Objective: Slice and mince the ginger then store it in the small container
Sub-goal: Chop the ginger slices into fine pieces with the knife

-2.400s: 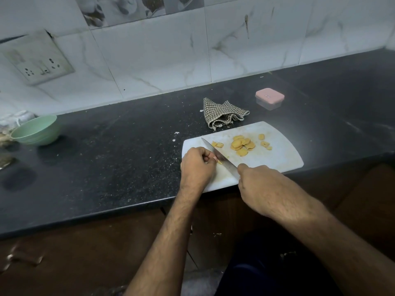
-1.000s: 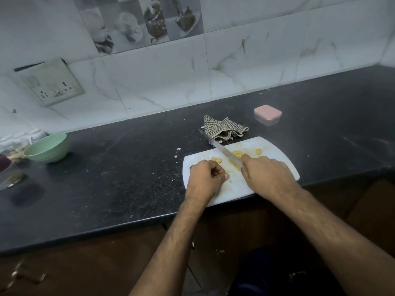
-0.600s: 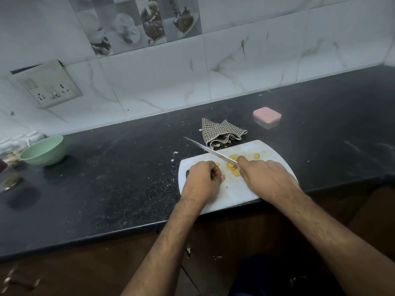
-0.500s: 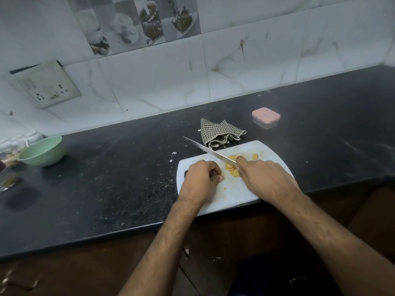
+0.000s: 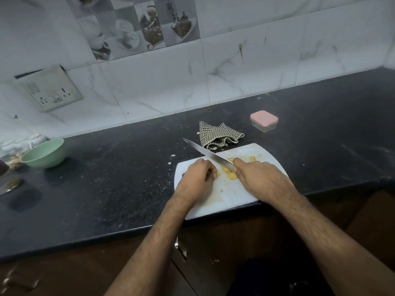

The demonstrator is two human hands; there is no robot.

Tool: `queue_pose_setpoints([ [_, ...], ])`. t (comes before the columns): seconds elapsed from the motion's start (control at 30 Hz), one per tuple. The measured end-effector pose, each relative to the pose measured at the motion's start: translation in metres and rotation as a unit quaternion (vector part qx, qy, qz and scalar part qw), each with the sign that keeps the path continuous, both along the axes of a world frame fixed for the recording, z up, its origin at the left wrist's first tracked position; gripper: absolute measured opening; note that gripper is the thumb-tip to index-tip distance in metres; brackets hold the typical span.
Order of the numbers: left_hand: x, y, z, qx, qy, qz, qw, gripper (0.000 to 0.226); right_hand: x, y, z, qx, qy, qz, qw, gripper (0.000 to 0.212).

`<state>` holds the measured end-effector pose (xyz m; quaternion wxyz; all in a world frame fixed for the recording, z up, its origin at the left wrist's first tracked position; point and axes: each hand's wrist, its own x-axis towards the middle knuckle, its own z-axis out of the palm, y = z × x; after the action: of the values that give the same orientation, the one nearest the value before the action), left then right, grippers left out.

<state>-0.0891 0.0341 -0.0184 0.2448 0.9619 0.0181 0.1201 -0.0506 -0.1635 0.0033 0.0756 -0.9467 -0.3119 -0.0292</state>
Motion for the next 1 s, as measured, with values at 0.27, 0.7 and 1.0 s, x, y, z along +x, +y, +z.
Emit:
queue_pose_setpoints([
  [0.27,0.019,0.017,0.005,0.037,-0.043,0.020,0.998,0.016,-0.001,0.001,0.002,0.001,0.007,-0.003,1.000,0.021],
  [0.7,-0.017,0.025,-0.002,-0.113,0.012,-0.027,0.993,0.022,0.002,0.001,-0.001,0.000,0.002,-0.014,1.000,0.016],
  [1.0,-0.001,0.023,-0.002,-0.080,-0.034,-0.022,0.996,0.010,0.000,0.003,0.002,-0.012,0.004,-0.008,1.000,0.017],
])
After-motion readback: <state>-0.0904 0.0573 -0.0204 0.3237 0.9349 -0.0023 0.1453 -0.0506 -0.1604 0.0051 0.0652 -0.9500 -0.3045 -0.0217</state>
